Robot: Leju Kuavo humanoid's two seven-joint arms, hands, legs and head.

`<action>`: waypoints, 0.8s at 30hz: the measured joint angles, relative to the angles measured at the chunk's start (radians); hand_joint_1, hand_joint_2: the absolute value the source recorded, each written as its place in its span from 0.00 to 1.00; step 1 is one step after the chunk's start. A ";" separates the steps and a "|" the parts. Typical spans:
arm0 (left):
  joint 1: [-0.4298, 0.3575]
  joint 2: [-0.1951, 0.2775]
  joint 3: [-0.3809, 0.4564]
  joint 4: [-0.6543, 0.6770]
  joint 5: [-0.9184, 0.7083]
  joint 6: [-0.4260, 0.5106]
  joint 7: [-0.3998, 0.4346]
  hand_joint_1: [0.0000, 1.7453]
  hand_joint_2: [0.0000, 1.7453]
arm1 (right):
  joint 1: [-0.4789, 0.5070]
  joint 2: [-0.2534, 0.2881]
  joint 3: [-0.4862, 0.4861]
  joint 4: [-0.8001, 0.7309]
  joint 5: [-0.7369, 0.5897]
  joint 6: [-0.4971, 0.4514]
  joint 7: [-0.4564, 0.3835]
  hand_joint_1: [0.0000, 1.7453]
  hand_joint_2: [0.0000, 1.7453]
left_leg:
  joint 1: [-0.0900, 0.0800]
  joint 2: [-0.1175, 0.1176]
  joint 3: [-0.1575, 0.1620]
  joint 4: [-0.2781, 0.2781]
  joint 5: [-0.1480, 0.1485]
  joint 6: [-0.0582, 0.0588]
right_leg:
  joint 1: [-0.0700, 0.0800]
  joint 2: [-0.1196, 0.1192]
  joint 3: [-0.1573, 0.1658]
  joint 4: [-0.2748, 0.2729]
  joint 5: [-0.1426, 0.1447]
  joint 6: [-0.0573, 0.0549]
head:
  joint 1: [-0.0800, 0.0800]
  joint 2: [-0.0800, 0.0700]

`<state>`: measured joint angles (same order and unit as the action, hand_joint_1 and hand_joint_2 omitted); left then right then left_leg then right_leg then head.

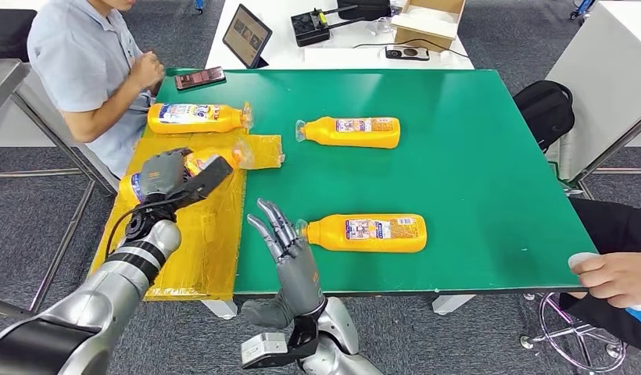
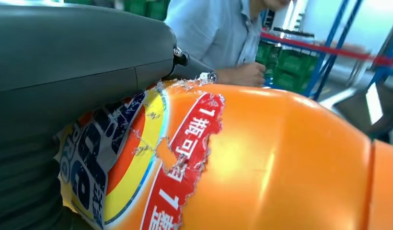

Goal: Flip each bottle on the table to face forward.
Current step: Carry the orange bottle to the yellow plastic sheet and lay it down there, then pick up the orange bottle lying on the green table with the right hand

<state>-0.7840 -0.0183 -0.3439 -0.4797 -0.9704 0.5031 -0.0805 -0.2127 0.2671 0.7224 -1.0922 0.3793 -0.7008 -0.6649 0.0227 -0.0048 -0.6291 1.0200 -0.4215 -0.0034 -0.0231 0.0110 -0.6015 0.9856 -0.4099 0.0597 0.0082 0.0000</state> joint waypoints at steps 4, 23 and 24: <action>-0.024 0.009 -0.071 0.072 -0.123 -0.142 0.074 1.00 1.00 | -0.002 -0.016 0.044 0.003 -0.040 0.000 0.000 0.00 0.00 | 0.000 0.000 0.000 0.000 0.000 0.000 | 0.000 0.000 0.000 0.000 0.000 0.000 | 0.000 0.000; -0.065 0.006 -0.039 0.150 0.063 -0.543 -0.132 0.00 1.00 | -0.021 -0.059 0.127 0.006 -0.149 0.000 0.000 0.00 0.00 | 0.000 0.000 0.000 0.000 0.000 0.000 | 0.000 0.000 0.000 0.000 0.000 0.000 | 0.000 0.000; -0.066 0.004 -0.018 0.150 0.092 -0.566 -0.160 0.00 1.00 | -0.024 -0.060 0.131 0.004 -0.155 0.000 0.000 0.00 0.00 | 0.000 0.000 0.000 0.000 0.000 0.000 | 0.000 0.000 0.000 0.000 0.000 0.000 | 0.000 0.000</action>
<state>-0.8497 -0.0146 -0.3622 -0.3301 -0.8784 -0.0634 -0.2405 -0.2364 0.2072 0.8537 -1.0879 0.2243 -0.7008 -0.6649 0.0225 -0.0049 -0.6295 1.0200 -0.4213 -0.0034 -0.0233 0.0108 -0.6013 0.9856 -0.4099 0.0597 0.0083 0.0000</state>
